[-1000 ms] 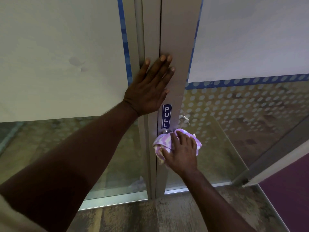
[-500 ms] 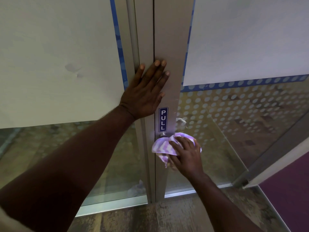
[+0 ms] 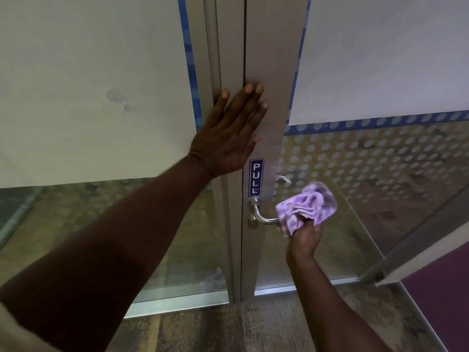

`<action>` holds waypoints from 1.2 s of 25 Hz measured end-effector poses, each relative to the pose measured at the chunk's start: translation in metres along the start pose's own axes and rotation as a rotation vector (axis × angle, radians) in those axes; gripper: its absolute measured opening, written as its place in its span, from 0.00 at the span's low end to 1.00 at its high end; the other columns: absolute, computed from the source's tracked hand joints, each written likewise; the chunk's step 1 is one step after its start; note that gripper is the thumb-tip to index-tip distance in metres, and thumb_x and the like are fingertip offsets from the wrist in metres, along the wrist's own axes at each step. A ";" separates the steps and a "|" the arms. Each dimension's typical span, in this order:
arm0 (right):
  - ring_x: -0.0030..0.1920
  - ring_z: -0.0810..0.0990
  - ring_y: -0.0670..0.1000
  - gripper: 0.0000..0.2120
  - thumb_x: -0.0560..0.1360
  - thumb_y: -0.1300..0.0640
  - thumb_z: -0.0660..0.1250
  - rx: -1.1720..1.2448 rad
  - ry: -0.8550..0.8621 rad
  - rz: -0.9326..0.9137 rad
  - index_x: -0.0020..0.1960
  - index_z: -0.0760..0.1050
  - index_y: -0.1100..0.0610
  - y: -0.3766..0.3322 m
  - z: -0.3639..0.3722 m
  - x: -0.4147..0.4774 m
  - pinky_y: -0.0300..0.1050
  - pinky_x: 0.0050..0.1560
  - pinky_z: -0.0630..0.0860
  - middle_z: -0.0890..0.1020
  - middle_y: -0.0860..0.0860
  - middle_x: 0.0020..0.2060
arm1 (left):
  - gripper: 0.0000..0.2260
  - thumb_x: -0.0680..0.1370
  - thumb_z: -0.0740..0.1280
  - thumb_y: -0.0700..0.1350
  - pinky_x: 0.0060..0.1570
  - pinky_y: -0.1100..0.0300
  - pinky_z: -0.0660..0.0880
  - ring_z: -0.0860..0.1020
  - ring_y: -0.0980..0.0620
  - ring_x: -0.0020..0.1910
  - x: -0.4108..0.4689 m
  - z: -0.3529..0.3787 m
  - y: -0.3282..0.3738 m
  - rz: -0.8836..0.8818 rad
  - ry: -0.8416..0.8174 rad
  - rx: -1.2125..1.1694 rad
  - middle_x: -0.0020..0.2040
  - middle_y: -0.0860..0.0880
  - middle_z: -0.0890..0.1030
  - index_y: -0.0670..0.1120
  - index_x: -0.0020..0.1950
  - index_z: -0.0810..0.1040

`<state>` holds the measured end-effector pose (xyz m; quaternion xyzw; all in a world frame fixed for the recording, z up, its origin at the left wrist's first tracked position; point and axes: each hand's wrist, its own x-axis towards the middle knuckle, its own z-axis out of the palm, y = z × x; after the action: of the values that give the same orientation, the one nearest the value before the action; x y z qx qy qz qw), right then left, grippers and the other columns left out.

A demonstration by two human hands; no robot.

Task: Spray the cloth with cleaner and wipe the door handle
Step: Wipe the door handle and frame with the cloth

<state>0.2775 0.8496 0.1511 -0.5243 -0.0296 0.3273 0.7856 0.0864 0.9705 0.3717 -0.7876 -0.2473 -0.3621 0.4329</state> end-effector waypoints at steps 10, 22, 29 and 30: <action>0.39 0.81 0.58 0.13 0.78 0.41 0.62 0.354 -0.467 0.394 0.47 0.75 0.51 0.018 0.032 -0.091 0.48 0.45 0.77 0.81 0.60 0.39 | 0.27 0.86 0.59 0.51 0.82 0.42 0.44 0.62 0.38 0.82 -0.001 0.002 0.000 0.001 -0.009 -0.004 0.82 0.37 0.64 0.40 0.82 0.63; 0.40 0.85 0.49 0.15 0.83 0.57 0.60 0.146 -0.319 0.176 0.49 0.85 0.53 0.009 -0.010 -0.088 0.45 0.42 0.83 0.87 0.49 0.40 | 0.27 0.86 0.59 0.51 0.81 0.39 0.52 0.64 0.37 0.81 0.001 -0.004 0.001 -0.007 -0.019 -0.014 0.81 0.36 0.65 0.39 0.82 0.64; 0.43 0.76 0.53 0.20 0.71 0.46 0.74 -0.347 -0.203 -0.563 0.47 0.75 0.63 -0.051 0.077 -0.079 0.48 0.50 0.78 0.79 0.62 0.44 | 0.26 0.85 0.61 0.48 0.82 0.40 0.48 0.65 0.37 0.81 0.000 -0.004 0.001 -0.018 0.001 -0.008 0.80 0.36 0.66 0.38 0.81 0.66; 0.45 0.76 0.50 0.20 0.70 0.46 0.74 -0.358 -0.213 -0.648 0.49 0.75 0.63 -0.056 0.088 -0.081 0.47 0.52 0.78 0.79 0.57 0.46 | 0.26 0.85 0.62 0.47 0.82 0.40 0.48 0.65 0.37 0.80 0.000 -0.004 0.001 -0.018 0.007 -0.002 0.80 0.36 0.67 0.38 0.81 0.66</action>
<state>0.2063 0.8635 0.2616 -0.5798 -0.3320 0.1044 0.7367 0.0860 0.9662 0.3729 -0.7846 -0.2525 -0.3688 0.4296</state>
